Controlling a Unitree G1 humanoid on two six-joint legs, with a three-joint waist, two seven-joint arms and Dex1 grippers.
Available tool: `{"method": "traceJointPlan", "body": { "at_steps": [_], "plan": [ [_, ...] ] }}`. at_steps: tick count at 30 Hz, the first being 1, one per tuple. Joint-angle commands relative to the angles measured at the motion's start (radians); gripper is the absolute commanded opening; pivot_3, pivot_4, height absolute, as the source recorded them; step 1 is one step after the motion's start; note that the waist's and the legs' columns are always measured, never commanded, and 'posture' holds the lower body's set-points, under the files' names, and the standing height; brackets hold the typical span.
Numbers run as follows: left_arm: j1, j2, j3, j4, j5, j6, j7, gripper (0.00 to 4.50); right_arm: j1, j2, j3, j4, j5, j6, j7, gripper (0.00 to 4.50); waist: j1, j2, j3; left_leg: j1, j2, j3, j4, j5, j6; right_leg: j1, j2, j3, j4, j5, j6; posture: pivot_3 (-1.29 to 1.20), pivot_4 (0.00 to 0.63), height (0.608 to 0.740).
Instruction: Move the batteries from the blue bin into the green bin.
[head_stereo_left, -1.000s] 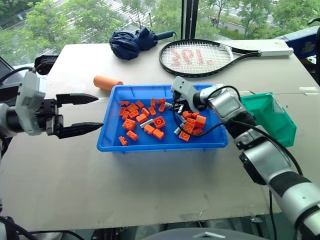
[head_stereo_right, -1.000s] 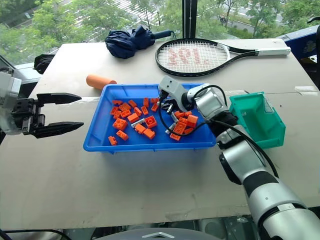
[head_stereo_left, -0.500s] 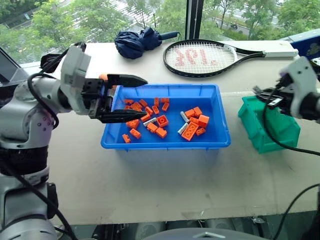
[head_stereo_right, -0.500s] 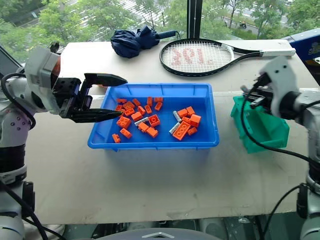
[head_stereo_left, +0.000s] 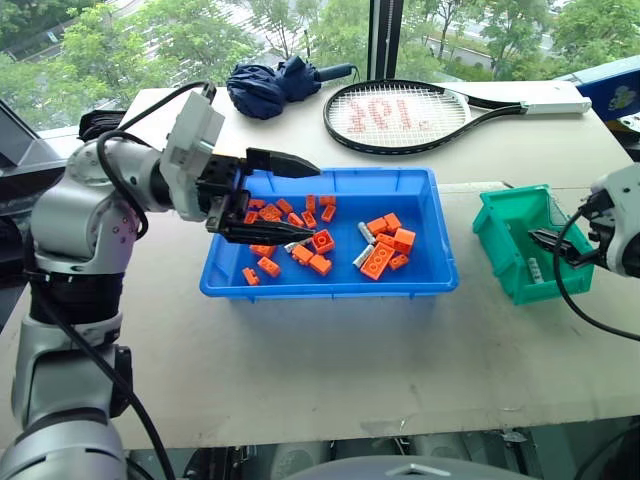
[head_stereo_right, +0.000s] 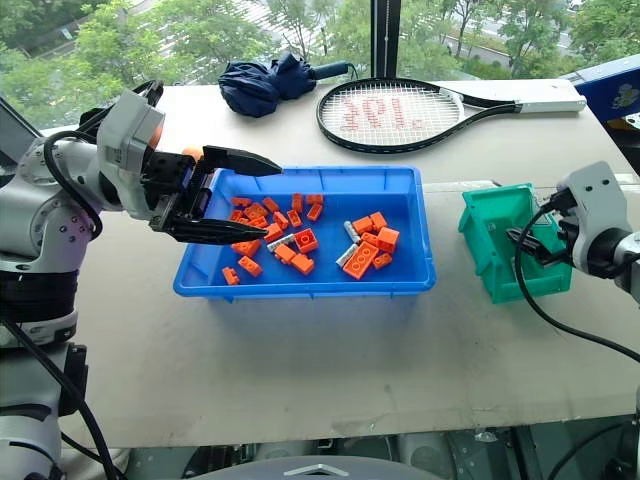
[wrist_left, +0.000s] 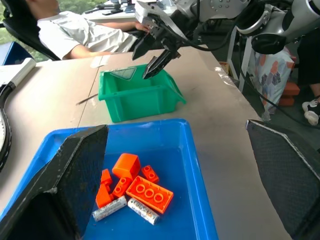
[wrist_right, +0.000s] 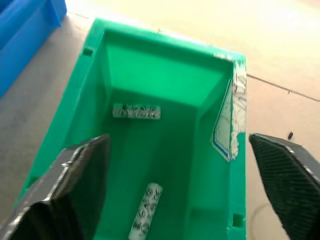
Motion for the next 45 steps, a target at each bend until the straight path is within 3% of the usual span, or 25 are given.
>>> {"method": "traceJointPlan", "body": {
  "at_steps": [1, 7, 15, 20, 28, 45],
  "plan": [
    [0.041, 0.062, 0.05, 0.035, 0.041, -0.038, -0.018, 4.5, -0.148, 0.1, 0.082, -0.116, 0.095, 0.077, -0.043, 4.4, -0.016, 0.001, 0.0, 0.0, 0.0, 0.0, 0.0, 0.0, 0.0, 0.0, 0.001, 0.0, 0.0, 0.0, 0.0, 0.0, 0.15, 0.74],
    [0.164, 0.163, 0.1, 0.092, 0.11, -0.102, -0.037, 4.5, -0.295, 0.329, 0.383, -0.034, 0.11, 0.054, -0.138, 4.4, -0.02, 0.001, 0.0, -0.001, 0.002, -0.002, -0.001, 0.001, -0.002, -0.001, 0.002, -0.001, 0.0, 0.0, -0.001, 0.0, 0.15, 0.74],
    [0.274, 0.202, 0.186, 0.067, 0.113, -0.119, -0.012, 4.5, -0.396, 0.465, 0.637, 0.222, 0.119, -0.058, -0.095, 4.4, -0.015, 0.0, 0.0, -0.002, -0.001, -0.002, 0.001, 0.001, -0.002, -0.001, -0.001, -0.002, -0.001, 0.0, 0.0, 0.0, 0.15, 0.74],
    [0.321, 0.203, 0.225, 0.024, 0.099, -0.104, 0.01, 4.5, -0.424, 0.532, 0.664, 0.359, 0.111, -0.081, -0.105, 4.4, -0.019, 0.0, 0.0, -0.002, 0.0, -0.003, 0.0, 0.001, -0.003, -0.001, -0.001, -0.002, 0.0, 0.0, 0.0, 0.0, 0.15, 0.74],
    [0.336, 0.202, 0.239, -0.004, 0.091, -0.096, 0.026, 4.5, -0.459, 0.543, 0.678, 0.481, 0.056, -0.122, -0.144, 4.4, -0.021, 0.0, 0.0, -0.002, 0.0, -0.003, 0.0, 0.001, -0.003, -0.001, -0.001, -0.002, 0.0, 0.0, 0.0, 0.0, 0.15, 0.74],
    [0.319, 0.179, 0.222, 0.003, 0.089, -0.116, 0.033, 4.5, -0.499, 0.527, 0.647, 0.542, 0.009, -0.185, -0.156, 4.4, -0.022, 0.0, 0.0, -0.001, 0.0, -0.003, 0.0, 0.001, -0.003, -0.001, -0.001, -0.002, 0.0, 0.0, 0.0, 0.0, 0.15, 0.74]
  ]
}}
